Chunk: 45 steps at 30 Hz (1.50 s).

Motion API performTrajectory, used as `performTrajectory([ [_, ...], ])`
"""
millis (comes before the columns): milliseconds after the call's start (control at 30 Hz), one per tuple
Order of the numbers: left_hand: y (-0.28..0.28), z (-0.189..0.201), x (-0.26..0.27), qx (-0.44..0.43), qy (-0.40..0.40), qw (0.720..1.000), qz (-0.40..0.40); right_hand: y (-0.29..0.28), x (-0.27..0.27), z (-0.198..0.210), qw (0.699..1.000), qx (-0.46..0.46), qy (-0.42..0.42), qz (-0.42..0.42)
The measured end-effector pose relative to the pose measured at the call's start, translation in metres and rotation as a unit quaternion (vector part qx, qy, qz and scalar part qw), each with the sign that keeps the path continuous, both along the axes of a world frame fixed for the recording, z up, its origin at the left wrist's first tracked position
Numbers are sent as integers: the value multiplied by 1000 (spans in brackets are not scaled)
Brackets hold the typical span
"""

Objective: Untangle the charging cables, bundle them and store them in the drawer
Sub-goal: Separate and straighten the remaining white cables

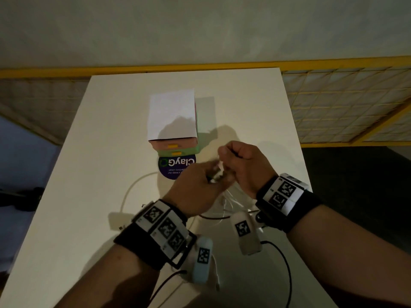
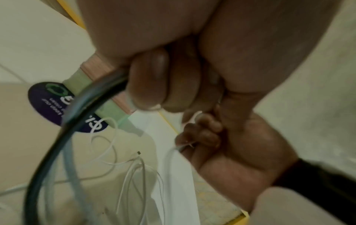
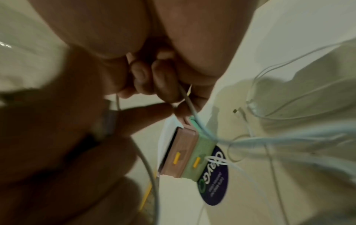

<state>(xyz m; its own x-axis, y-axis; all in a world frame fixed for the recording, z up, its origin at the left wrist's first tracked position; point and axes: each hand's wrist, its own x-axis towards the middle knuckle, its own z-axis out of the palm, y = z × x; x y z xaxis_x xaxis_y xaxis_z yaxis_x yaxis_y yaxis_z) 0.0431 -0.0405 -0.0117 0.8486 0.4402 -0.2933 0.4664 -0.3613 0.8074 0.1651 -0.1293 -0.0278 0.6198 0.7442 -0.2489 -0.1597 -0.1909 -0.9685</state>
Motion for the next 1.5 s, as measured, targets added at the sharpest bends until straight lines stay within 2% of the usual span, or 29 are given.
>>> performTrajectory([
  [33, 2, 0, 2, -22, -37, 996, 82, 1, 1, 2, 999, 16, 33, -7],
  [67, 8, 1, 3, -60, -89, 977, 186, 1, 2, 2, 997, 33, 74, -17],
  [133, 19, 5, 6, -161, -152, 912, 344, -1, 7, 0, 989, 50, 133, -29],
  [167, 20, 4, 7, -200, -155, 895, 367, -2, 7, -1, 988, 49, 144, -23],
  [300, 1, 5, 20, -292, -148, 881, 341, -1, -3, 5, 988, 8, 136, 71],
  [400, 9, 7, 30, -298, -173, 849, 401, -7, -4, 5, 981, -8, 160, 106],
  [467, 16, 12, 33, -286, -184, 845, 413, -19, 2, 3, 981, -20, 158, 106],
  [567, 8, 23, 40, -326, -206, 841, 381, -40, 14, 0, 989, -27, 112, 94],
  [633, -7, 30, 50, -359, -207, 845, 339, -55, 23, -1, 995, -39, 48, 72],
  [700, -29, 36, 62, -368, -204, 859, 292, -74, 34, -4, 995, -69, -42, 63],
  [767, -50, 38, 75, -355, -199, 878, 251, -96, 46, -11, 992, -81, -80, 56],
  [867, -79, 43, 93, -326, -181, 903, 216, -132, 63, -22, 996, -72, -49, 23],
  [933, -95, 50, 105, -333, -164, 908, 196, -157, 74, -26, 996, -77, -38, 10],
  [1033, -116, 63, 120, -362, -163, 901, 176, -185, 88, -23, 996, -81, -42, -6],
  [1200, -142, 82, 135, -375, -198, 895, 139, -215, 106, -34, 988, -121, -93, 4],
  [1300, -152, 90, 140, -386, -222, 888, 113, -224, 109, -46, 984, -166, -70, 13],
  [1400, -157, 92, 142, -386, -231, 889, 86, -225, 105, -56, 979, -198, -37, -18],
  [1500, -158, 93, 144, -380, -232, 892, 72, -221, 105, -53, 976, -195, -34, -90],
])
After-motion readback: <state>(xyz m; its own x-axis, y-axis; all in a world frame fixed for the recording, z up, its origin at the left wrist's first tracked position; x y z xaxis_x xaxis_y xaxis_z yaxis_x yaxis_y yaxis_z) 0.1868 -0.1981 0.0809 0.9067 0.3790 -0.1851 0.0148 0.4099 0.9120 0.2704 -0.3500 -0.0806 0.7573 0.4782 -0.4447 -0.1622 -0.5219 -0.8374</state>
